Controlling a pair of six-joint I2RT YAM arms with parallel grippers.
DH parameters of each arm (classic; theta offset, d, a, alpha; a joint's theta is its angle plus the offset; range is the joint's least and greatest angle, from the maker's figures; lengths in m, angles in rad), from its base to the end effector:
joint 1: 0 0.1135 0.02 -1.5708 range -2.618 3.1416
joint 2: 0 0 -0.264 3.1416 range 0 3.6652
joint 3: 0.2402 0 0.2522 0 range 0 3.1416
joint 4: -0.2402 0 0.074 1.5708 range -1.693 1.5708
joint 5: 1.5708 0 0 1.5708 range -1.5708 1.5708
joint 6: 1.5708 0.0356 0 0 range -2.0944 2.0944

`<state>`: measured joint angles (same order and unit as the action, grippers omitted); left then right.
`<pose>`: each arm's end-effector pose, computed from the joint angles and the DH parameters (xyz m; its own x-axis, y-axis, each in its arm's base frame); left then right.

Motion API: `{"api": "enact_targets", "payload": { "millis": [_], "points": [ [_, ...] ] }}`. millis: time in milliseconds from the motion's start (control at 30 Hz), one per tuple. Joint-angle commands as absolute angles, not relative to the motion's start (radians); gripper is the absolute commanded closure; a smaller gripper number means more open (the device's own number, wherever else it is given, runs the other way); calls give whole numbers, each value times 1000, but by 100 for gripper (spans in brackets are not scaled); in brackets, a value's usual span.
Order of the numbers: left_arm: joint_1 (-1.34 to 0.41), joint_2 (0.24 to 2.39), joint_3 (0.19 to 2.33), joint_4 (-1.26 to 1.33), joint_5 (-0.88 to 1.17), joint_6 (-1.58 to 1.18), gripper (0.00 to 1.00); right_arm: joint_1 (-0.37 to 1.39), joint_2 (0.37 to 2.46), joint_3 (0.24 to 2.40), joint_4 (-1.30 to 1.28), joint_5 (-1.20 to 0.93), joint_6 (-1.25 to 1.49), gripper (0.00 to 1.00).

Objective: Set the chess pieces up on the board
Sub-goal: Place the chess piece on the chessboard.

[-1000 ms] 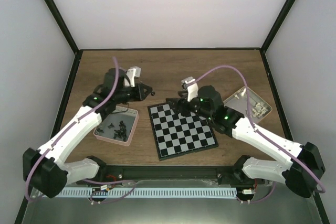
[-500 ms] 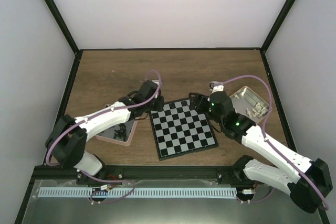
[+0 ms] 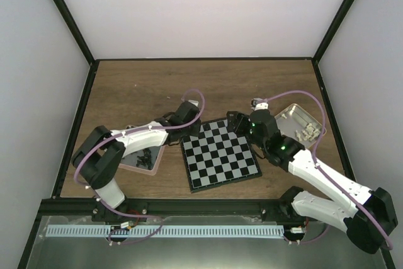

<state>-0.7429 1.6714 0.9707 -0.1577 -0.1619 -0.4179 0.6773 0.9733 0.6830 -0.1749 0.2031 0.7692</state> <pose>0.2571 -0.2283 0.1815 -0.7489 0.1440 -0.6469 0.3130 0.9372 -0.1538 0.1765 0.1327 0.2703 -0.5804 0.4075 -0.7051 -0.0969 0.8251 0.5566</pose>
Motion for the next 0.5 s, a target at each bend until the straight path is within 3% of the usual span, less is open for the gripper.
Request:
{"api": "enact_targets", "payload": {
  "millis": [0, 467],
  "points": [
    [-750, 1688, 944, -102, -183, -402, 96, 673, 978, 670, -175, 221, 779, 23],
    [-750, 1724, 922, -68, -179, -382, 95, 672, 986, 669, -185, 219, 786, 23]
  ]
}}
